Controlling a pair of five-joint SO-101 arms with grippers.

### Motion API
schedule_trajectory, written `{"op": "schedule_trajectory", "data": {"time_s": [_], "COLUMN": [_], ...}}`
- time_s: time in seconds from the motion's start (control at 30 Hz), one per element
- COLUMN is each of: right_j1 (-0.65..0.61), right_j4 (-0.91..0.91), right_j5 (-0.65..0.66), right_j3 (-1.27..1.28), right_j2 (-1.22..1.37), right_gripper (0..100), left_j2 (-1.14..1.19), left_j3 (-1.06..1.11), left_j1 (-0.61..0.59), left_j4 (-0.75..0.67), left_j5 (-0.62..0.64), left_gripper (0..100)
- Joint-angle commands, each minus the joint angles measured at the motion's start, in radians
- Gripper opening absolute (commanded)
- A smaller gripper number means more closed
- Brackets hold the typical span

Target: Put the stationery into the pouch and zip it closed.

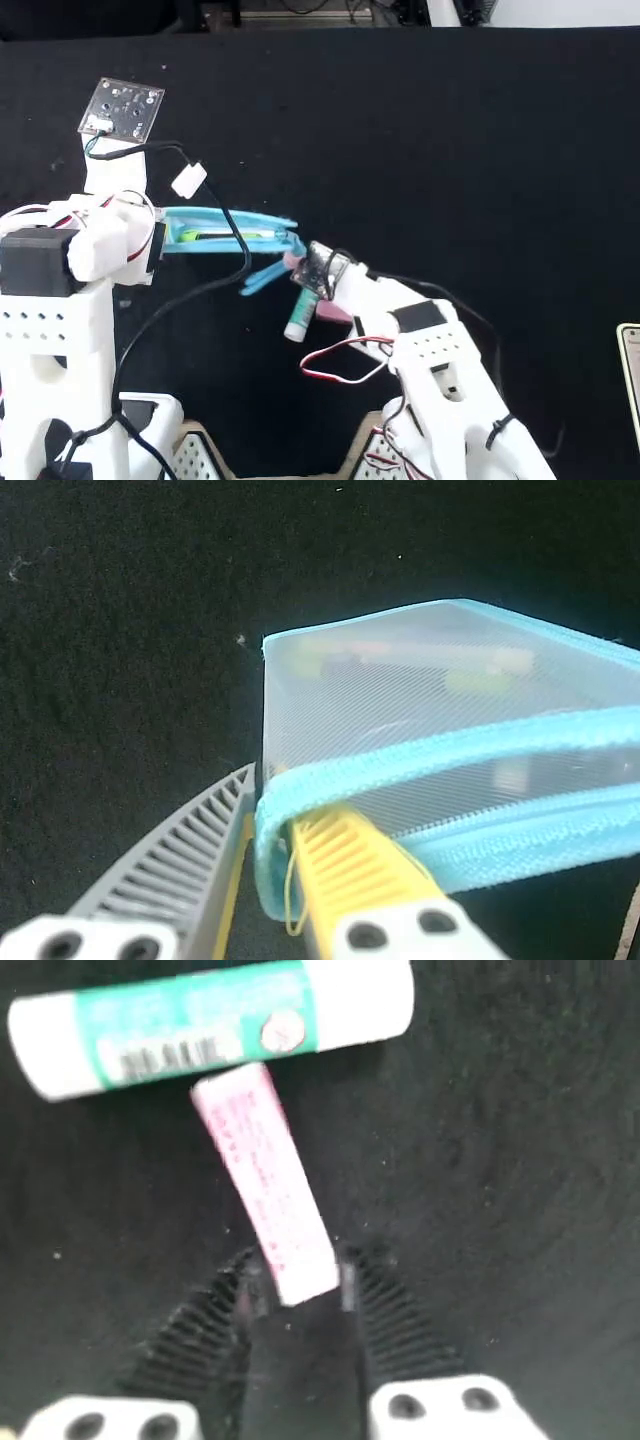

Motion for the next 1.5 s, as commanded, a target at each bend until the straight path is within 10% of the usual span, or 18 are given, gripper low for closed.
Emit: {"op": "schedule_trajectory", "data": {"time_s": [0.0, 0.5, 0.7, 1.03, 1.47], "right_j1": [0.072, 0.58, 0.555, 0.278, 0.358], "right_j4": [0.008, 0.269, 0.278, 0.35, 0.348], "right_j5": [0.041, -0.046, -0.209, -0.273, -0.195], "right_j3": [-0.021, -0.22, -0.26, -0.443, -0.748], "right_j2": [0.004, 0.013, 0.012, 0.056, 0.679], "right_gripper": [0.8, 2.1, 21.3, 18.8, 18.7], "left_j2": [-0.014, -0.014, -0.014, -0.014, -0.014], "left_j3": [-0.002, -0.002, -0.002, -0.002, -0.002], "left_j1": [0.004, 0.004, 0.004, 0.004, 0.004], "left_j4": [-0.011, -0.011, -0.011, -0.008, -0.005], "left_j5": [0.006, 0.005, 0.008, 0.008, 0.008], "left_gripper": [3, 3, 3, 3, 3]}}
